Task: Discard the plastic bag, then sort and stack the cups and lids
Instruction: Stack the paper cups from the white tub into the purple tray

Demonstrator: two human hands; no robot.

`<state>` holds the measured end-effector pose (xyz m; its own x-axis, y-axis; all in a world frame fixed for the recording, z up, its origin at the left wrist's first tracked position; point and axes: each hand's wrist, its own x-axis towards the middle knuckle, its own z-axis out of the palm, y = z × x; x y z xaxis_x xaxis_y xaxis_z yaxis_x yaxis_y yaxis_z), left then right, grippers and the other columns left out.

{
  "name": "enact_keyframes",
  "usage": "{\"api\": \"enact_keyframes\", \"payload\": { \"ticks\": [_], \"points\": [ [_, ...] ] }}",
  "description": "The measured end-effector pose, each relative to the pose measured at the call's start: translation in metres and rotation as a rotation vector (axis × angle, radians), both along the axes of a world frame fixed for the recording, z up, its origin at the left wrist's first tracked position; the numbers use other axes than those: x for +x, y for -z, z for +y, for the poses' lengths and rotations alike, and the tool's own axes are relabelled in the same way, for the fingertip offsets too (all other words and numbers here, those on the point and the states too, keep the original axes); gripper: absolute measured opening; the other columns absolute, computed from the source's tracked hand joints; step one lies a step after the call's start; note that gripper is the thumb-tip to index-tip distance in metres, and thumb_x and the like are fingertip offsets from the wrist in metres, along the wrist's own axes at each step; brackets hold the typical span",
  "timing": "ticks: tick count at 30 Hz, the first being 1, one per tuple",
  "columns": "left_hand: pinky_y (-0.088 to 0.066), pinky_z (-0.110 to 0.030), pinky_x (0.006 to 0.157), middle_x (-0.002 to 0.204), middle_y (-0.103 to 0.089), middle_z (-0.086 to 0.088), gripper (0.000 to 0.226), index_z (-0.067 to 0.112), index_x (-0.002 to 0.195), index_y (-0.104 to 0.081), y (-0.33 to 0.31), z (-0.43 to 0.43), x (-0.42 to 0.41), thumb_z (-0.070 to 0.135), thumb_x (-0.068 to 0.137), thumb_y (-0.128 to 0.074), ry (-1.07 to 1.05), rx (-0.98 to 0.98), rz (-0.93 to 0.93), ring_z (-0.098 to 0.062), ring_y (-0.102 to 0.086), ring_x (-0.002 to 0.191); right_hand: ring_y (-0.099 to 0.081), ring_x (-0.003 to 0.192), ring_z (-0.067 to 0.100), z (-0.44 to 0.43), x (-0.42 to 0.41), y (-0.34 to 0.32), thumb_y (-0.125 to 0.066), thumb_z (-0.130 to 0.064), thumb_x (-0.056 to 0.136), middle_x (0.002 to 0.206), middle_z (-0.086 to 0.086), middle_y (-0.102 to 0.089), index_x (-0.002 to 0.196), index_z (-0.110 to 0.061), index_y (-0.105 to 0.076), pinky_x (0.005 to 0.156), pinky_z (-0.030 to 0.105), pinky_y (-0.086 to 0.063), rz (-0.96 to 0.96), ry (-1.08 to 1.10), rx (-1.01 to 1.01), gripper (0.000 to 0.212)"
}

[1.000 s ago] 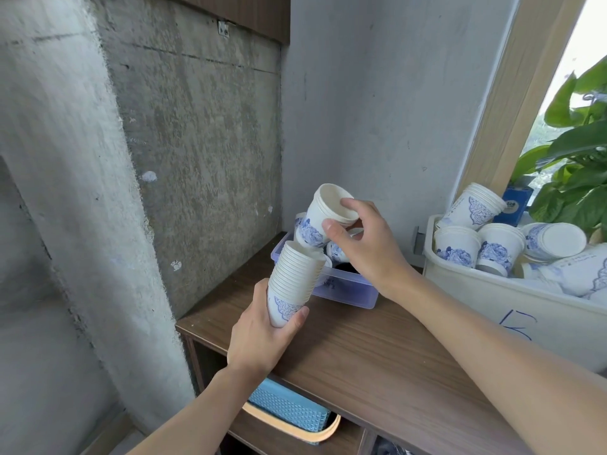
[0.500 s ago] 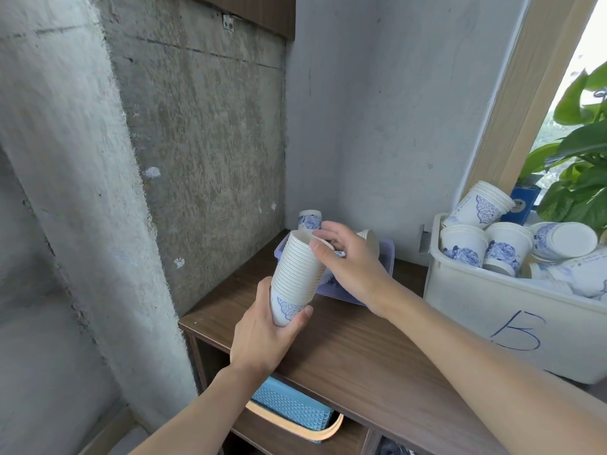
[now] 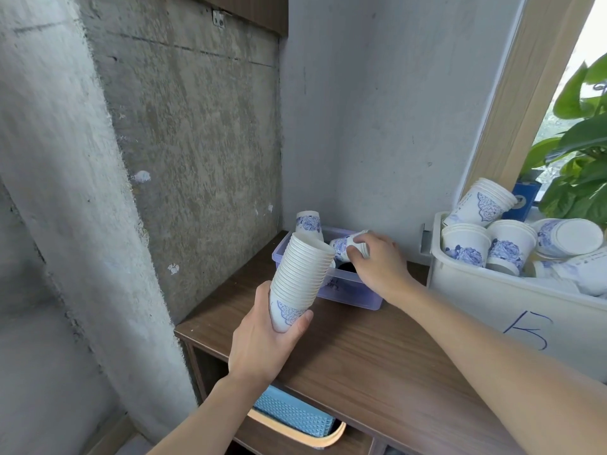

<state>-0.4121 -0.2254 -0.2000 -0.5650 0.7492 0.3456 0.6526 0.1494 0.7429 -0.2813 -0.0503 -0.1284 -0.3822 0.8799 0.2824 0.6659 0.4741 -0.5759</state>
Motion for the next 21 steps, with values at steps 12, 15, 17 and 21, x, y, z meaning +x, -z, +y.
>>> {"api": "enact_keyframes", "payload": {
  "ticks": [12, 15, 17, 21],
  "points": [
    [-0.036, -0.009, 0.063, 0.101, -0.057, 0.022, 0.061, 0.042, 0.124, -0.030, -0.001, 0.000, 0.001, 0.065, 0.077, -0.063, -0.004, -0.019, -0.011, 0.004, -0.057, 0.083, -0.041, 0.128, 0.018, 0.008, -0.002, 0.007, -0.049, -0.033, 0.092, 0.139, -0.014, -0.049, 0.125, -0.026, -0.058, 0.103, 0.041, -0.021, -0.027, 0.012, 0.058, 0.034],
    [-0.037, -0.010, 0.064, 0.105, -0.057, 0.020, 0.063, 0.039, 0.127, -0.031, -0.001, 0.000, 0.001, 0.064, 0.078, -0.062, -0.008, -0.023, -0.006, -0.001, -0.058, 0.083, -0.045, 0.124, 0.022, 0.005, 0.004, -0.004, -0.055, -0.021, 0.090, 0.136, -0.010, -0.051, 0.123, -0.019, -0.060, 0.103, 0.039, -0.032, 0.115, -0.080, 0.168, 0.033],
    [-0.039, -0.014, 0.065, 0.106, -0.057, 0.018, 0.064, 0.038, 0.128, -0.031, -0.001, 0.000, 0.001, 0.064, 0.078, -0.062, -0.012, -0.024, 0.000, -0.003, -0.057, 0.084, -0.048, 0.120, 0.024, -0.001, 0.007, -0.016, -0.057, -0.012, 0.089, 0.130, -0.004, -0.055, 0.119, -0.012, -0.063, 0.102, 0.031, -0.036, 0.274, -0.139, 0.204, 0.031],
    [-0.039, -0.019, 0.065, 0.103, -0.059, 0.019, 0.063, 0.039, 0.127, -0.032, -0.002, -0.001, 0.002, 0.065, 0.078, -0.062, -0.011, -0.023, 0.003, -0.003, -0.057, 0.081, -0.060, 0.096, 0.019, -0.024, 0.012, -0.049, -0.057, 0.001, 0.087, 0.101, -0.001, -0.064, 0.095, -0.012, -0.068, 0.089, 0.030, -0.049, 0.586, -0.177, 0.270, 0.018]
  ]
}}
